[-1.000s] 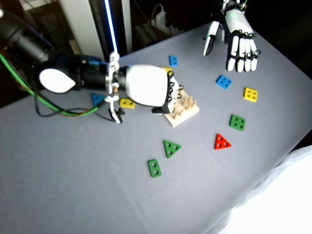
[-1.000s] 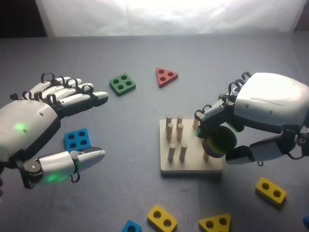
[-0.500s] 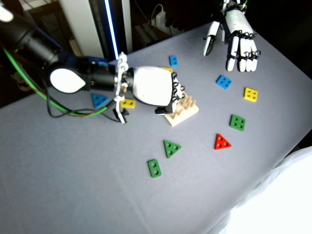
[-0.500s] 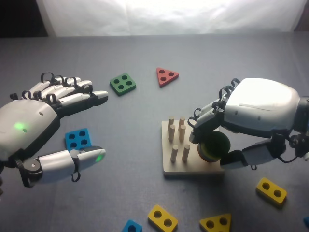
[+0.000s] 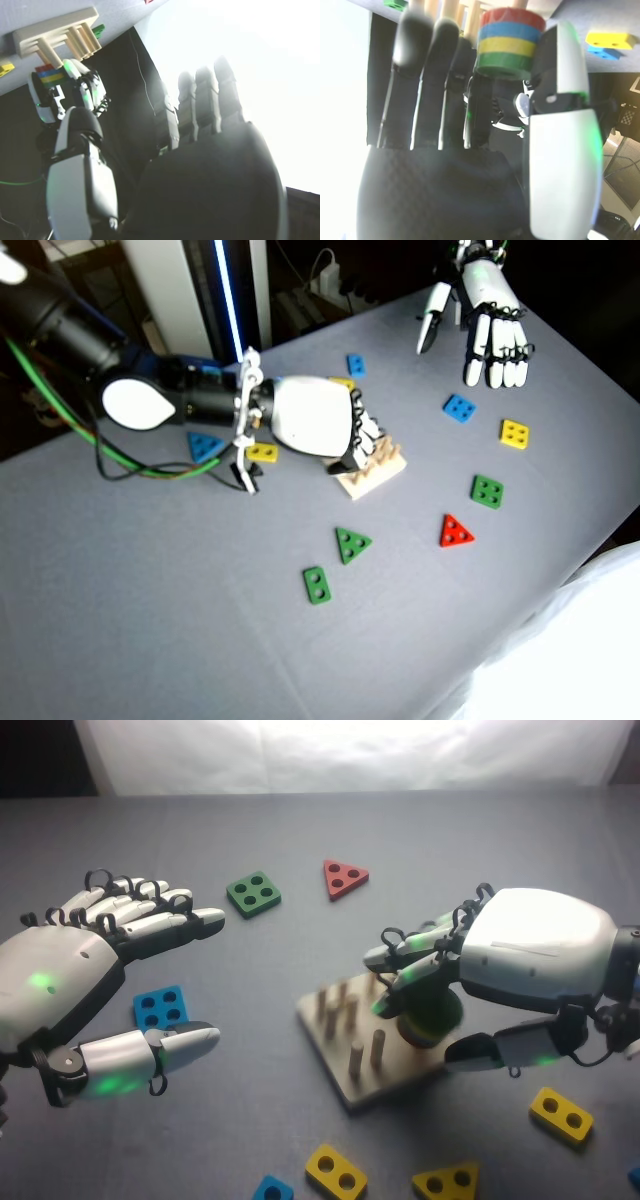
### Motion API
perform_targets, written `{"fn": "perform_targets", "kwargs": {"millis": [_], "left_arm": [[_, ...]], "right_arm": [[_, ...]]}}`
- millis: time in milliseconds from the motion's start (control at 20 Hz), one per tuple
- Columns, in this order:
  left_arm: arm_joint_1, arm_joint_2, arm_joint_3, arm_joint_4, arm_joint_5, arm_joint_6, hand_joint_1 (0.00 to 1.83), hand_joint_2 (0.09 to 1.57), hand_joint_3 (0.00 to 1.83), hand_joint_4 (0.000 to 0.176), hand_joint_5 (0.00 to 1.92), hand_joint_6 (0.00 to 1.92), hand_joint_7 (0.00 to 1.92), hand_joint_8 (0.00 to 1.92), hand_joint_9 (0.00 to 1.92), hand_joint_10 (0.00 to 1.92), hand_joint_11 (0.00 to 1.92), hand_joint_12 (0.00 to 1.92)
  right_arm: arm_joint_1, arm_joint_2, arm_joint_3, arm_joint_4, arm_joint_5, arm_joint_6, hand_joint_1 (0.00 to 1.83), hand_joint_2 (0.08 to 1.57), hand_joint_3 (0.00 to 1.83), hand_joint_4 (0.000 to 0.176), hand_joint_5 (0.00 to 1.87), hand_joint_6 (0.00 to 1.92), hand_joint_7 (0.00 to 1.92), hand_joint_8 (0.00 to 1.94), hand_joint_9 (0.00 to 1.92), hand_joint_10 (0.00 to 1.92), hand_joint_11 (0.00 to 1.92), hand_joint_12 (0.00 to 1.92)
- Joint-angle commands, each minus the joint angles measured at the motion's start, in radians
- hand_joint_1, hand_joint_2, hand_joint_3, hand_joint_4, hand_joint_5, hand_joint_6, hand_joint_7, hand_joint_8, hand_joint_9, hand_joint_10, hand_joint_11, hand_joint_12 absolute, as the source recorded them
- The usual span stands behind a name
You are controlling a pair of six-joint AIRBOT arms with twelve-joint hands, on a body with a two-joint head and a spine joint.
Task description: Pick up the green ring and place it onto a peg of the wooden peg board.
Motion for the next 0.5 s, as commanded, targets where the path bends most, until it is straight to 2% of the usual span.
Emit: {"fn": "perform_targets", "kwargs": {"millis": [0, 150, 200, 250, 300, 350, 400, 450], "left_arm": [[-0.006, -0.008, 0.001, 0.014, -0.128, -0.008, 0.59, 1.08, 0.00, 0.098, 0.41, 0.00, 0.27, 0.00, 0.16, 0.00, 0.00, 0.32], [-0.004, -0.011, 0.000, 0.012, -0.132, -0.012, 0.62, 1.08, 0.00, 0.103, 0.40, 0.00, 0.28, 0.00, 0.16, 0.00, 0.00, 0.35], [-0.004, -0.011, 0.000, 0.012, -0.134, -0.012, 0.63, 1.08, 0.00, 0.108, 0.40, 0.00, 0.27, 0.00, 0.15, 0.00, 0.00, 0.36], [-0.003, -0.011, 0.000, 0.010, -0.141, -0.013, 0.61, 1.07, 0.00, 0.106, 0.40, 0.00, 0.27, 0.00, 0.15, 0.00, 0.00, 0.31], [-0.003, -0.010, -0.001, 0.008, -0.149, -0.015, 0.61, 1.07, 0.00, 0.106, 0.40, 0.00, 0.27, 0.00, 0.15, 0.00, 0.00, 0.31], [-0.001, -0.009, -0.002, 0.005, -0.164, -0.021, 0.60, 1.07, 0.00, 0.101, 0.41, 0.00, 0.29, 0.01, 0.17, 0.01, 0.00, 0.30], [0.001, -0.009, -0.003, 0.004, -0.184, -0.029, 0.64, 1.07, 0.00, 0.091, 0.42, 0.00, 0.30, 0.00, 0.19, 0.01, 0.00, 0.37], [0.002, -0.008, -0.005, 0.002, -0.208, -0.038, 0.64, 1.07, 0.00, 0.091, 0.42, 0.00, 0.30, 0.00, 0.19, 0.01, 0.00, 0.37]], "right_arm": [[0.016, 0.010, -0.003, 0.025, 0.145, 0.021, 1.07, 1.03, 0.00, 0.077, 0.70, 0.01, 0.43, 0.00, 0.65, 0.11, 0.46, 0.96], [0.014, 0.030, -0.015, 0.043, 0.194, 0.046, 1.05, 1.03, 0.00, 0.089, 0.68, 0.00, 0.42, 0.00, 0.56, 0.02, 0.31, 0.94], [0.014, 0.035, -0.018, 0.048, 0.202, 0.046, 1.09, 1.02, 0.00, 0.084, 0.70, 0.01, 0.45, 0.01, 0.56, 0.02, 0.28, 0.93], [0.014, 0.046, -0.024, 0.060, 0.221, 0.046, 1.08, 1.02, 0.01, 0.061, 0.72, 0.01, 0.48, 0.01, 0.57, 0.01, 0.23, 0.97], [0.013, 0.054, -0.028, 0.074, 0.241, 0.046, 1.08, 1.02, 0.01, 0.061, 0.72, 0.01, 0.48, 0.01, 0.57, 0.01, 0.23, 0.97], [0.008, 0.066, -0.034, 0.097, 0.273, 0.046, 1.00, 1.04, 0.00, 0.067, 0.69, 0.00, 0.47, 0.00, 0.49, 0.00, 0.10, 1.07], [0.003, 0.076, -0.038, 0.121, 0.304, 0.046, 0.96, 1.02, 0.00, 0.089, 0.71, 0.00, 0.47, 0.00, 0.47, 0.00, 0.02, 1.18], [-0.007, 0.088, -0.043, 0.152, 0.345, 0.046, 0.96, 1.02, 0.00, 0.089, 0.71, 0.00, 0.47, 0.00, 0.47, 0.00, 0.02, 1.18]]}}
